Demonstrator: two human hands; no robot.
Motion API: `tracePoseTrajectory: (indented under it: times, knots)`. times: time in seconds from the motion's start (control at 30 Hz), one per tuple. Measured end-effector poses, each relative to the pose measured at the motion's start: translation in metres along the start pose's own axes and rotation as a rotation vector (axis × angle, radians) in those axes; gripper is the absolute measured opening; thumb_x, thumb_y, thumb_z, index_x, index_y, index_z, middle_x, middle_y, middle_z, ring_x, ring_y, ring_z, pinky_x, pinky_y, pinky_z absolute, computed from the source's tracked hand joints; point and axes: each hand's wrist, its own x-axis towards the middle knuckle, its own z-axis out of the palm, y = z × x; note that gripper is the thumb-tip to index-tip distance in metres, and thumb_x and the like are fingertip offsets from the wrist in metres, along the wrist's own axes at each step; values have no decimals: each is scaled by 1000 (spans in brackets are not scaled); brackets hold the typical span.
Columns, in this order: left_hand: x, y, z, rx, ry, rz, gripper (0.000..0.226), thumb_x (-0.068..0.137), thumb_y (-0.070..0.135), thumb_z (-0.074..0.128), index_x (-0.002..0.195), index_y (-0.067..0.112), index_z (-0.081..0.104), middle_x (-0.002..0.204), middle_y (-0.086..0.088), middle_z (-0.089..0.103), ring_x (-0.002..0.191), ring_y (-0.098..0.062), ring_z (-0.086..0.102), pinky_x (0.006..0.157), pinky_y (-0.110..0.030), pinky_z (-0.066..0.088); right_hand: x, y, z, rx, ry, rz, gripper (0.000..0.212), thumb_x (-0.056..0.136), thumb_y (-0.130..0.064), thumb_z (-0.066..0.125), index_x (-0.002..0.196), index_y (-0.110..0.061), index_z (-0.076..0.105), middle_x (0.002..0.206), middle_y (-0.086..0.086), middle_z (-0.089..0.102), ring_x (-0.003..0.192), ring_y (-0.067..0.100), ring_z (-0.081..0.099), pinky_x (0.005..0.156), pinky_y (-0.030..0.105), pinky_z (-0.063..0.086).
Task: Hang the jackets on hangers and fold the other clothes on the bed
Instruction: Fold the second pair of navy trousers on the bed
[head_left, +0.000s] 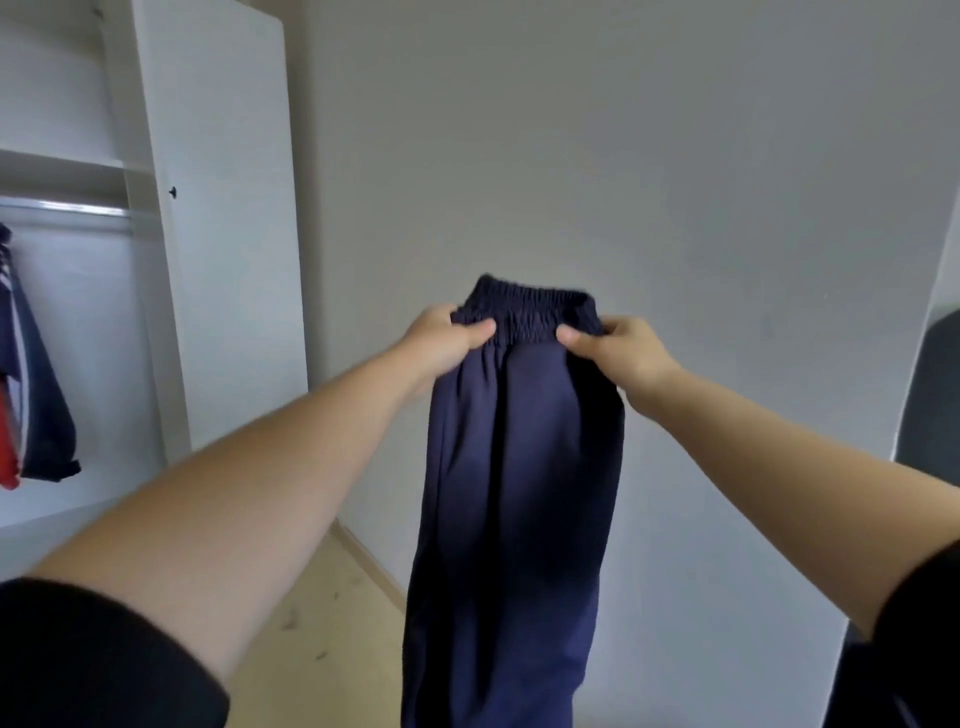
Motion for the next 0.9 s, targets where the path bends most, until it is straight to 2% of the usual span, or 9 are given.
tracePoseTrajectory:
  times: [0.1, 0.17, 0.27, 0.37, 0.43, 0.53, 0.67, 0.77, 0.9]
  knots:
    - [18, 57, -3, 42, 190, 371, 5, 88, 19, 65, 93, 19, 63, 92, 2, 68, 85, -13, 64, 80, -24, 51, 19, -43, 5, 173, 370, -295, 23, 86, -22, 66, 84, 0, 62, 73, 0, 59, 66, 8, 53, 63, 22, 45]
    - [21, 65, -3, 92, 193, 461, 6, 88, 16, 64, 90, 21, 60, 88, 6, 66, 81, -9, 62, 72, -19, 48, 27, -48, 3, 106, 386, -307, 14, 88, -17, 62, 85, -3, 61, 72, -2, 58, 65, 7, 50, 62, 20, 44]
    - [22, 40, -15, 484, -122, 215, 12, 92, 12, 61, 103, 8, 62, 105, -6, 66, 97, -20, 61, 82, -25, 46, 24, -22, 0, -236, 24, -47, 15, 90, -10, 61, 94, 4, 64, 81, 7, 59, 76, 15, 52, 69, 27, 45]
    - [23, 33, -21, 160, 51, 231, 8, 91, 13, 63, 99, 12, 63, 103, -5, 67, 89, -16, 62, 82, -27, 48, 24, -25, 1, -108, 194, -171, 9, 91, -13, 61, 84, -7, 61, 74, 3, 57, 70, 13, 50, 61, 24, 41]
    - [22, 34, -19, -114, 87, 143, 1, 90, 15, 65, 91, 16, 64, 96, -4, 70, 79, -15, 67, 74, -27, 53, 27, -32, 3, 67, 112, -92, 10, 92, -14, 60, 93, -5, 65, 79, 5, 63, 74, 16, 58, 72, 28, 51]
    - [17, 25, -25, -18, -139, -33, 2, 91, 16, 63, 92, 16, 65, 89, 0, 72, 73, -11, 69, 65, -24, 55, 24, -25, -1, -59, 1, 8, 16, 91, -12, 62, 97, 2, 66, 87, 11, 66, 81, 22, 62, 83, 40, 53]
    - [19, 28, -22, -140, -55, 37, 12, 90, 21, 65, 101, 16, 65, 102, -5, 72, 81, -13, 71, 68, -25, 56, 20, -24, -9, 208, -39, 13, 12, 94, -14, 59, 87, -9, 66, 80, 4, 72, 77, 20, 68, 70, 31, 55]
    - [16, 23, -11, -291, -217, -61, 39, 85, 37, 65, 116, 13, 61, 112, -7, 70, 97, -19, 69, 79, -31, 56, 20, -27, -14, 413, -48, 42, 13, 97, -15, 54, 94, -10, 65, 91, 7, 72, 80, 19, 70, 67, 27, 56]
    - [11, 5, 10, -94, -407, -200, 46, 83, 37, 68, 120, 11, 61, 111, -6, 70, 103, -22, 67, 95, -39, 50, 16, -26, -29, 343, 10, 58, 14, 99, -22, 51, 99, -13, 62, 100, 8, 69, 88, 20, 67, 76, 32, 56]
